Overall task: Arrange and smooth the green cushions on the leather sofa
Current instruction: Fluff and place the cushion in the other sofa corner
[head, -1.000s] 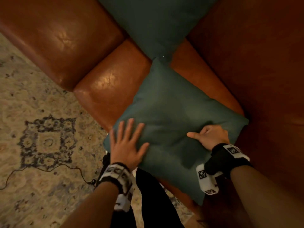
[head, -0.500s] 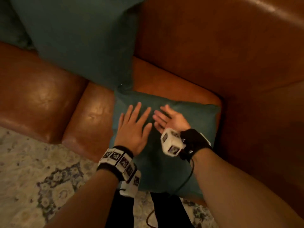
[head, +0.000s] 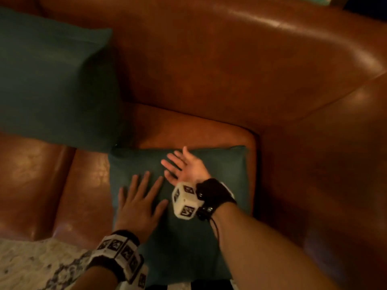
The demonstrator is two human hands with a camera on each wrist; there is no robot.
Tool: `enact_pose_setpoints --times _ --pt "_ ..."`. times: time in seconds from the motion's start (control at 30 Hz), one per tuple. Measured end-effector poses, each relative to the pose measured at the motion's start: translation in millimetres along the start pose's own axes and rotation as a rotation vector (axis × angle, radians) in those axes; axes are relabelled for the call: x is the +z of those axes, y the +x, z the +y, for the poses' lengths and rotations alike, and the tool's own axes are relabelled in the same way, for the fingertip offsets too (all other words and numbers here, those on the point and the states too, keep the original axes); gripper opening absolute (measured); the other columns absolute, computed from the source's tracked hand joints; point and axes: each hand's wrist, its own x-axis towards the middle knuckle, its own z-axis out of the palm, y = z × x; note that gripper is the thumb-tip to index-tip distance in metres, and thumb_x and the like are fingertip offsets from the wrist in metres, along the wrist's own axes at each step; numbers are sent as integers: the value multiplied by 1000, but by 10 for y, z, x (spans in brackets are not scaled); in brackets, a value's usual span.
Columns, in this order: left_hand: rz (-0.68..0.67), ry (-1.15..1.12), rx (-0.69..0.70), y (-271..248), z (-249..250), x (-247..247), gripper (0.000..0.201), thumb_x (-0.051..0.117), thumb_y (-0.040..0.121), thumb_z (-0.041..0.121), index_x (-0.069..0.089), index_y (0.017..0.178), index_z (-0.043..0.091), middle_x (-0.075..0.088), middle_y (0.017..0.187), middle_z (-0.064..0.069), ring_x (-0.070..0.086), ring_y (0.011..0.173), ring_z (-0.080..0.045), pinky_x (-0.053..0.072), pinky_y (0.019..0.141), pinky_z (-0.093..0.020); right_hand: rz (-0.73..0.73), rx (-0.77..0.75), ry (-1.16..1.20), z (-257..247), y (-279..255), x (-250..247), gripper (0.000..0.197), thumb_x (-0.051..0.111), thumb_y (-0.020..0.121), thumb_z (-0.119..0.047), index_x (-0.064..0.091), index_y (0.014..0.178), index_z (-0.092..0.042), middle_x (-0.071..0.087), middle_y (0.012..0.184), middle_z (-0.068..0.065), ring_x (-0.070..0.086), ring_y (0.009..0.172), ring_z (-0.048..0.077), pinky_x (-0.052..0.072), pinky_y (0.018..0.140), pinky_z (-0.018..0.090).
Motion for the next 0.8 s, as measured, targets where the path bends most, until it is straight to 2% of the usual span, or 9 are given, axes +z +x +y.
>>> enact_pose_setpoints --times 0.07,0.17,0.27,0.37,0.43,0.53,0.6,0.73,0.8 --pt "-56 -51 -187 40 -147 -30 71 13 75 85 -15 136 60 -20 156 15 -16 146 -19 1 116 -58 -15 -11 57 -255 83 -166 43 48 95 -46 46 123 -14 49 135 10 58 115 27 56 65 34" --pt "-132 -53 -261 20 -311 -203 75 17 73 86 -20 134 64 -22 156 14 -16 146 -24 -1 116 -59 180 -147 195 -851 -86 -651 46 48 97 -41 43 131 -11 37 151 16 52 124 28 57 59 36" --pt "-48 149 42 -9 -185 -394 80 23 79 81 -12 144 51 -12 158 9 -10 147 -24 3 116 -57 437 -297 115 -1264 -416 -961 34 43 101 -29 48 125 -6 47 142 11 57 116 31 54 67 34" --pt "-114 360 487 -2 152 -334 78 31 83 75 14 150 39 17 159 0 10 146 -28 15 110 -62 616 -511 -420 -1205 -549 -807 21 44 97 -13 62 97 -22 65 102 3 64 85 24 45 62 29" --pt "-188 411 532 99 273 -206 75 28 84 75 19 149 40 22 158 -1 14 145 -29 16 109 -62 584 -664 -1153 -911 -573 -559 15 55 87 -19 65 80 -28 68 78 -7 63 70 15 47 60 24" --pt "-110 299 250 418 246 -143 68 16 85 75 11 147 47 10 159 5 6 147 -25 5 115 -58 213 -575 -2045 -380 -547 -237 17 53 89 -38 61 96 -24 70 96 6 66 89 29 49 74 33" --pt "-65 169 -39 638 178 -203 64 17 88 71 4 147 49 -3 160 8 -5 148 -24 -3 116 -54 182 -498 -2190 -344 -518 -265 28 48 93 -46 55 108 -23 66 110 11 63 101 34 47 77 37" --pt "-79 35 -401 837 40 -501 61 22 93 64 9 149 44 0 161 3 -4 147 -28 0 115 -60 639 -380 -2019 -943 -628 -915 37 46 94 -52 49 117 -23 66 109 14 63 102 36 47 78 39" --pt "-17 101 -382 909 71 -612 60 22 95 57 18 150 33 10 160 -3 3 147 -31 4 114 -62 816 -330 -1861 -1185 -815 -1171 38 49 93 -47 45 124 -24 63 116 12 60 106 37 46 81 40"
